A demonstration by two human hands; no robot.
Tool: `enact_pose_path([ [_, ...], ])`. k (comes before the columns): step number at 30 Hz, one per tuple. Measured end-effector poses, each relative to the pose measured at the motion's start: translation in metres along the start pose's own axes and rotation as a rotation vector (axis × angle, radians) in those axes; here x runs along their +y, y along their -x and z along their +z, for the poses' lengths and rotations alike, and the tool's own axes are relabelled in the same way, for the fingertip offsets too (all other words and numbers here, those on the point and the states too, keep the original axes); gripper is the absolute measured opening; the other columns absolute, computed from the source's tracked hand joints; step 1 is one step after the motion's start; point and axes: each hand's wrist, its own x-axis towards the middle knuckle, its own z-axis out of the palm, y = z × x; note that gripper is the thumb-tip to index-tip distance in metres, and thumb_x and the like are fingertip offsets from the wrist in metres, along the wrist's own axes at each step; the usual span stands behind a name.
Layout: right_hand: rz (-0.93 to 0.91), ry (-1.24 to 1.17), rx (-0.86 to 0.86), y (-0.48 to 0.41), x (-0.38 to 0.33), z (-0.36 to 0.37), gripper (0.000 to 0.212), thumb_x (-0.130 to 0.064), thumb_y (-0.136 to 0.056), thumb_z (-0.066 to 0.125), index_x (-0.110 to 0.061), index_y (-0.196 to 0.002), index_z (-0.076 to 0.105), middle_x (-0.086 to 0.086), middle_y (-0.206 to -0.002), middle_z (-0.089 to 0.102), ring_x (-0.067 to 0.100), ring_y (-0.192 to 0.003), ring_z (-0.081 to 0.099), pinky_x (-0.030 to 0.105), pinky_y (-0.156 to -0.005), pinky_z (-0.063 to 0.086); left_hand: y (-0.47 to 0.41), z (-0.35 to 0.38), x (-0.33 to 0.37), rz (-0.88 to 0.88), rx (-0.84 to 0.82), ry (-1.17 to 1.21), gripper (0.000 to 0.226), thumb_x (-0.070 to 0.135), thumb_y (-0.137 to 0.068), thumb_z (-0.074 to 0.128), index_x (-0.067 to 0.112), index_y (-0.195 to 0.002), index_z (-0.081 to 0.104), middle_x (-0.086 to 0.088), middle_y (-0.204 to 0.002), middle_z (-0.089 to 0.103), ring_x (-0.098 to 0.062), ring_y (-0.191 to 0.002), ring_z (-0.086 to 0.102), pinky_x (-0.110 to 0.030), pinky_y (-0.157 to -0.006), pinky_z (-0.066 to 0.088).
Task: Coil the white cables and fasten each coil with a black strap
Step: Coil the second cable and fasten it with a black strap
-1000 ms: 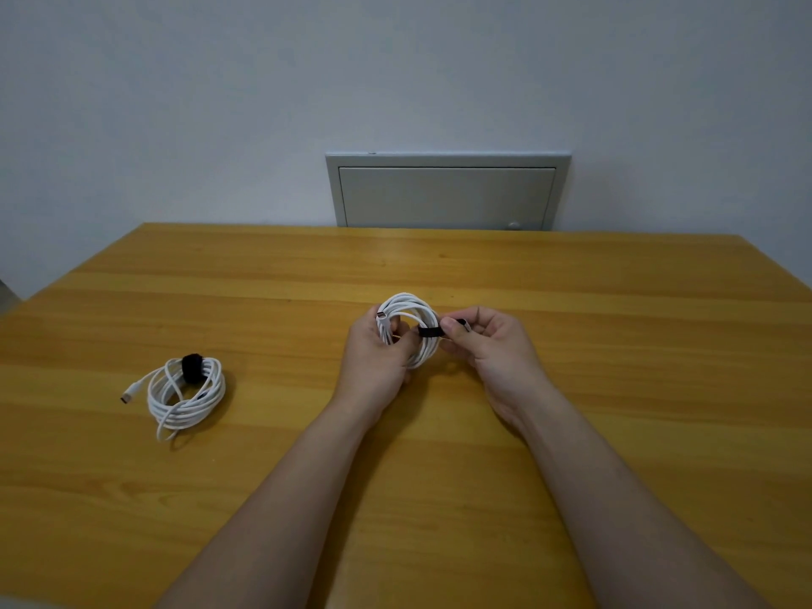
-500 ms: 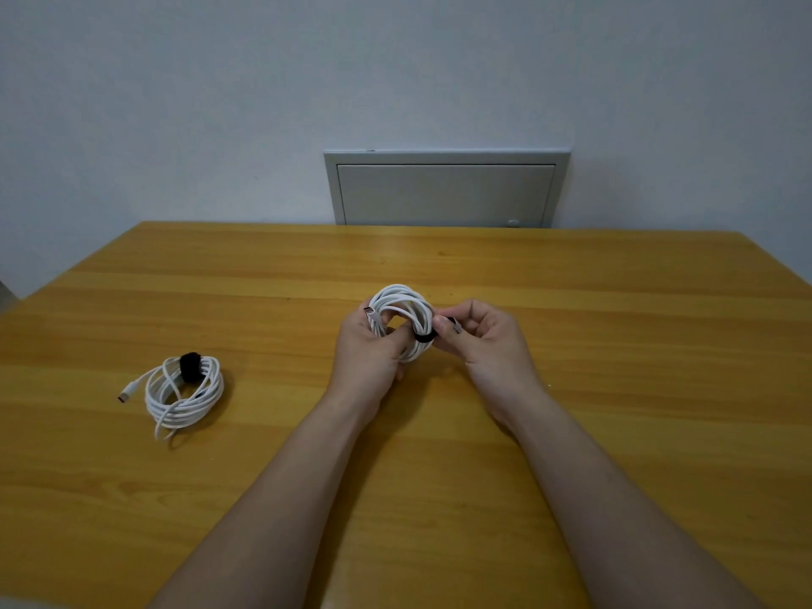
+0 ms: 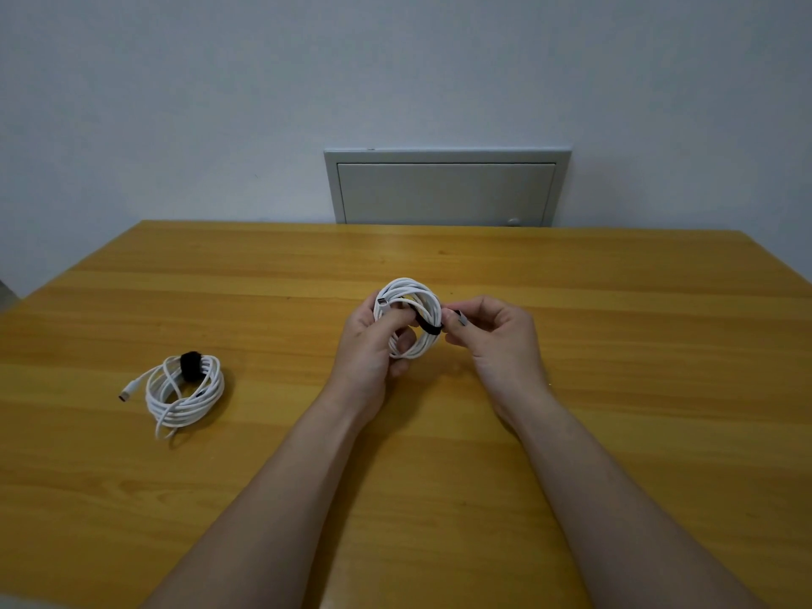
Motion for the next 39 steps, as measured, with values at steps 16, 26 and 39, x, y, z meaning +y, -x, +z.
enact_pose_path([
  [16,0.030,-0.117,-0.063,0.0019,-0.0062,0.0011,0.009,0.001,-0.084,0.077,-0.008,-0.084,0.075,0.005,-0.089,0.079,0.013,-0.083,0.071,0.024,-0.072,0.057,-0.0045,-0.0055,0.0016,-0.094,0.003,0.137,0.020,0.005,-0.092,0.063,0.012,-0.107,0.052,-0.002,-0.073,0.044,-0.004,-0.050,0.036,-0.016,-0.035,0.022],
  [26,0.011,-0.112,-0.086,0.0049,-0.0076,0.0031,0.011,0.002,-0.077,0.082,-0.005,-0.085,0.077,0.007,-0.094,0.080,0.017,-0.092,0.075,0.024,-0.083,0.057,-0.0024,-0.0030,-0.0015,-0.135,0.036,0.043,0.028,-0.012,-0.091,0.059,0.013,-0.081,0.052,0.006,-0.055,0.042,-0.003,-0.041,0.032,-0.016,-0.032,0.020],
  [39,-0.019,-0.078,-0.008,0.0027,-0.0080,0.0020,0.012,-0.001,-0.075,0.085,-0.009,-0.081,0.078,0.002,-0.089,0.080,0.011,-0.083,0.073,0.021,-0.076,0.055,0.0006,-0.0035,0.0017,-0.087,-0.040,0.045,0.012,0.006,-0.074,0.070,0.010,-0.085,0.070,-0.005,-0.074,0.059,-0.012,-0.062,0.055,-0.021,-0.041,0.034],
])
